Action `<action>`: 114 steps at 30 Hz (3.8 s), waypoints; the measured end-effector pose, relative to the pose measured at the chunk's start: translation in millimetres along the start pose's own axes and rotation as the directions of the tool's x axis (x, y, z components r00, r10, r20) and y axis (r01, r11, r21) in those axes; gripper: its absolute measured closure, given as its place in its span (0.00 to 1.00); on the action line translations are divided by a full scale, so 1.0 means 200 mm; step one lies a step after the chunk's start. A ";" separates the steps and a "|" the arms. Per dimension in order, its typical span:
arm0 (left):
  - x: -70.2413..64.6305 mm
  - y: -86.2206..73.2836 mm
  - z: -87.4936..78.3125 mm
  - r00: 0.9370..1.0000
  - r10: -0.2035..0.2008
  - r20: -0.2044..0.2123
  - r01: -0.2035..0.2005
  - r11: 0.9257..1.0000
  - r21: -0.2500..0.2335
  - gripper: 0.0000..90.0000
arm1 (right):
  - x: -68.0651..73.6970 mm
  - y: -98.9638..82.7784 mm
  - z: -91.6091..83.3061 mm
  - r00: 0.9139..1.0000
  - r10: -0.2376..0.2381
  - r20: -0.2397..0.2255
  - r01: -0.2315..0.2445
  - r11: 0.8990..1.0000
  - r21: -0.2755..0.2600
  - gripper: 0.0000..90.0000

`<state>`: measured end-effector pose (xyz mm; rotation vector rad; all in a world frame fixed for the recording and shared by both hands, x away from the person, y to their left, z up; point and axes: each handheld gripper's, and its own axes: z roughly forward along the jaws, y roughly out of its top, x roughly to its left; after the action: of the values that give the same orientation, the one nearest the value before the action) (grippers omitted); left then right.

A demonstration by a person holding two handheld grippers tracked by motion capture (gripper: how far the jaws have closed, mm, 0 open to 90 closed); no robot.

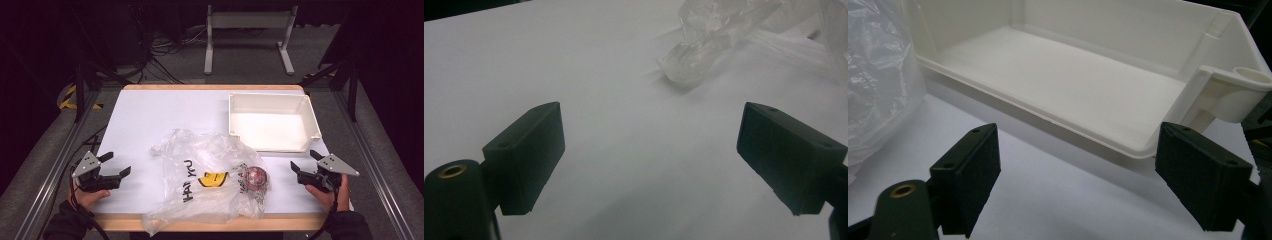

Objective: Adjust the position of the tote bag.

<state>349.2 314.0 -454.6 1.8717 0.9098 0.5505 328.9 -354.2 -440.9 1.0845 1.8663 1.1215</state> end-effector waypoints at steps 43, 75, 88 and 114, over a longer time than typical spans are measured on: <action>-0.29 0.45 0.47 0.966 0.162 0.202 -0.168 0.986 0.011 0.19 | 0.56 0.11 -0.15 0.926 -0.061 -0.372 0.120 0.983 0.137 0.20; -0.24 0.41 0.62 0.969 0.157 0.189 -0.194 0.961 0.196 1.00 | 0.50 0.08 -0.11 0.922 -0.086 -0.378 0.162 0.971 0.174 0.94; -0.16 0.35 0.34 0.982 0.137 0.127 -0.159 0.970 0.183 1.00 | 0.47 0.12 -0.02 0.926 -0.087 -0.368 0.161 0.971 0.176 0.98; -0.09 0.05 -0.10 0.996 0.063 0.063 -0.072 0.984 0.160 0.96 | 0.61 0.39 0.39 0.893 -0.201 -0.403 0.277 0.951 0.139 0.98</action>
<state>327.7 309.3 -435.4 2.0609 0.8779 0.4728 368.7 -196.9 -417.3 0.7369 2.3878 1.0806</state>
